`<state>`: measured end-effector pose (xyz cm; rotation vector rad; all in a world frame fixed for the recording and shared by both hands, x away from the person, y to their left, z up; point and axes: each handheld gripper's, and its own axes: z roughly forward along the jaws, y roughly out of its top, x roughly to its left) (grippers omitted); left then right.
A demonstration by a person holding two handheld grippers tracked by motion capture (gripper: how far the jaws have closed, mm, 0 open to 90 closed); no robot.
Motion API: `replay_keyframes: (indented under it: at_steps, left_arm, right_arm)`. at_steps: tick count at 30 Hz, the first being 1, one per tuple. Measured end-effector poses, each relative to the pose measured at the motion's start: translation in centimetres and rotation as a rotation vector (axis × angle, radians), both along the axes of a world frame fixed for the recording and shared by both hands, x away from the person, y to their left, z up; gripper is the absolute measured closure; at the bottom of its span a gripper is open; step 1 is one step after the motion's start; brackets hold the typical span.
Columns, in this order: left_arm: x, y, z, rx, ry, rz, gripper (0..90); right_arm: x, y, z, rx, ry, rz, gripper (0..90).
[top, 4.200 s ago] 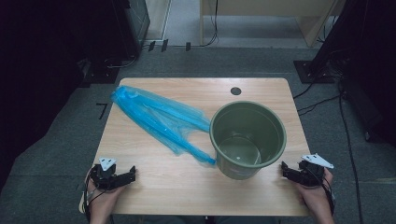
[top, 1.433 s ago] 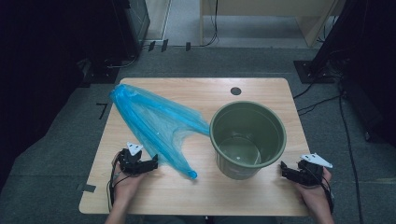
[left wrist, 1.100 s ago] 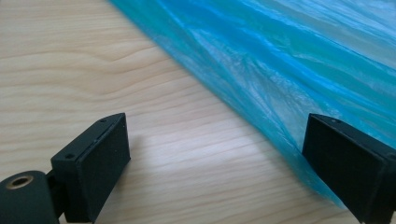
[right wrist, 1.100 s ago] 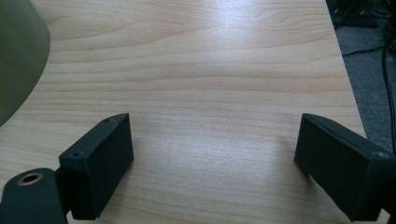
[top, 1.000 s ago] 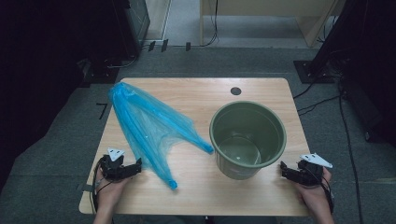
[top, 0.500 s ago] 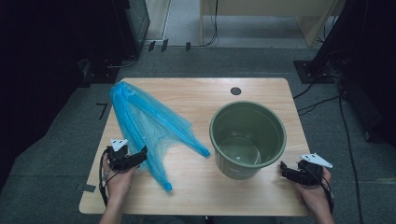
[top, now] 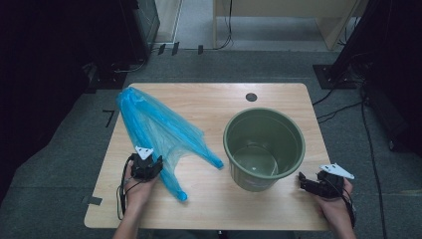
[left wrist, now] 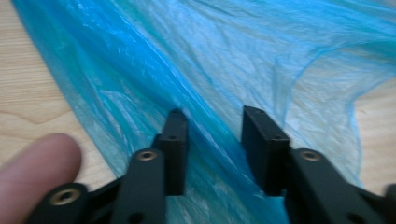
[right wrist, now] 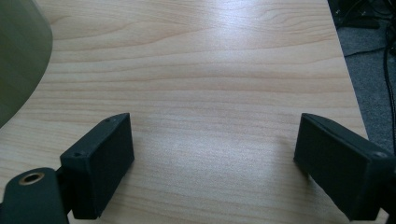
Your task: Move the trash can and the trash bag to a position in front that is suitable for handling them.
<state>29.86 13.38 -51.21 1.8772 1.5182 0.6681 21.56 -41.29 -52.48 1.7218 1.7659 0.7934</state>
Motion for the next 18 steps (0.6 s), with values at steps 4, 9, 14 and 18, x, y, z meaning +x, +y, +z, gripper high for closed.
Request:
replay_keyframes:
  at_steps: [4, 9, 14, 18]
  left_arm:
    - [-0.8, 0.6, 0.0, -0.004, -0.003, -0.079, 76.1]
    - [-1.7, 2.6, 0.1, -0.007, 0.011, -0.070, 87.2]
    - [-1.8, 3.2, 0.2, -0.008, 0.018, -0.056, 76.6]
    - [-1.7, 2.8, 0.7, -0.061, -0.027, -0.006, 55.1]
  right_arm:
    - [0.0, 0.1, 0.0, 0.000, -0.001, 0.000, 13.7]
    - [0.0, 0.1, 0.0, 0.003, -0.001, 0.001, 13.7]
    - [0.1, 0.0, 0.0, 0.001, -0.001, 0.006, 13.7]
    - [0.1, 0.0, 0.0, 0.001, -0.001, 0.006, 13.7]
